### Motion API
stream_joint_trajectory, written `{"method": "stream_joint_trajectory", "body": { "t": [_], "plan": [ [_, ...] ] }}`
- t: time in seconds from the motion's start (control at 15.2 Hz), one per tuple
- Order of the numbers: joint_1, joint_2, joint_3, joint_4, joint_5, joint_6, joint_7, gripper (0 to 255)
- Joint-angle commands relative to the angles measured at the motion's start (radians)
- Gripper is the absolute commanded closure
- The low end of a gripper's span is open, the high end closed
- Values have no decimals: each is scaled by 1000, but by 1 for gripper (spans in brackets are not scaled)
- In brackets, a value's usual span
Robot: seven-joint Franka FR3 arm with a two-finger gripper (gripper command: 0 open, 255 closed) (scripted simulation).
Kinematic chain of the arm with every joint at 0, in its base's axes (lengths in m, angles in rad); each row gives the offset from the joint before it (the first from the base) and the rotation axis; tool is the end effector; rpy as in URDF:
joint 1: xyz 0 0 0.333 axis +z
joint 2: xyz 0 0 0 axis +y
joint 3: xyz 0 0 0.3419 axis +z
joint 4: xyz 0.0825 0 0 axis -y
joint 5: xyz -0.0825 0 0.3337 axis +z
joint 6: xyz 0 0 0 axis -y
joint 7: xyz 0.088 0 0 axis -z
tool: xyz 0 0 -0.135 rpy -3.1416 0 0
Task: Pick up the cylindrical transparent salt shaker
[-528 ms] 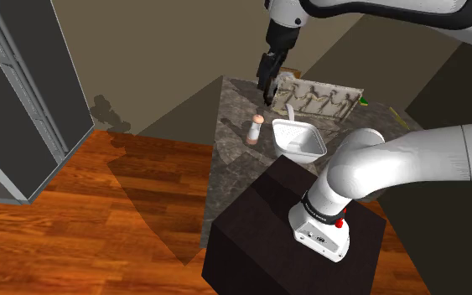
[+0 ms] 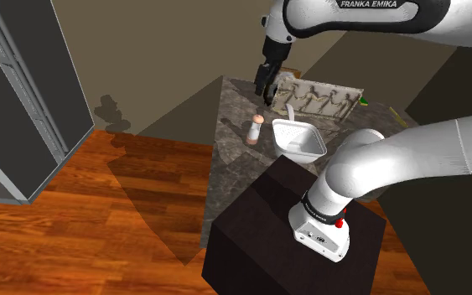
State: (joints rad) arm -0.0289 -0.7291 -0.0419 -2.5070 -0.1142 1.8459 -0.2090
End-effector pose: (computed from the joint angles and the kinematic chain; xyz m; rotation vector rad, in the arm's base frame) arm 0.2729 -0.0340 0.5265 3.0373 0.2668 0.0856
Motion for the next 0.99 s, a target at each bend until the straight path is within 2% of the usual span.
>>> {"method": "stream_joint_trajectory", "body": {
  "t": [0.0, 0.53, 0.92],
  "plan": [
    [-14, 36, -30, -21, -17, 61, -24, 0],
    [-64, 254, -156, -31, -64, 300, -127, 0],
    [-83, 463, -248, 20, -49, 464, -221, 0]
  ]
}}
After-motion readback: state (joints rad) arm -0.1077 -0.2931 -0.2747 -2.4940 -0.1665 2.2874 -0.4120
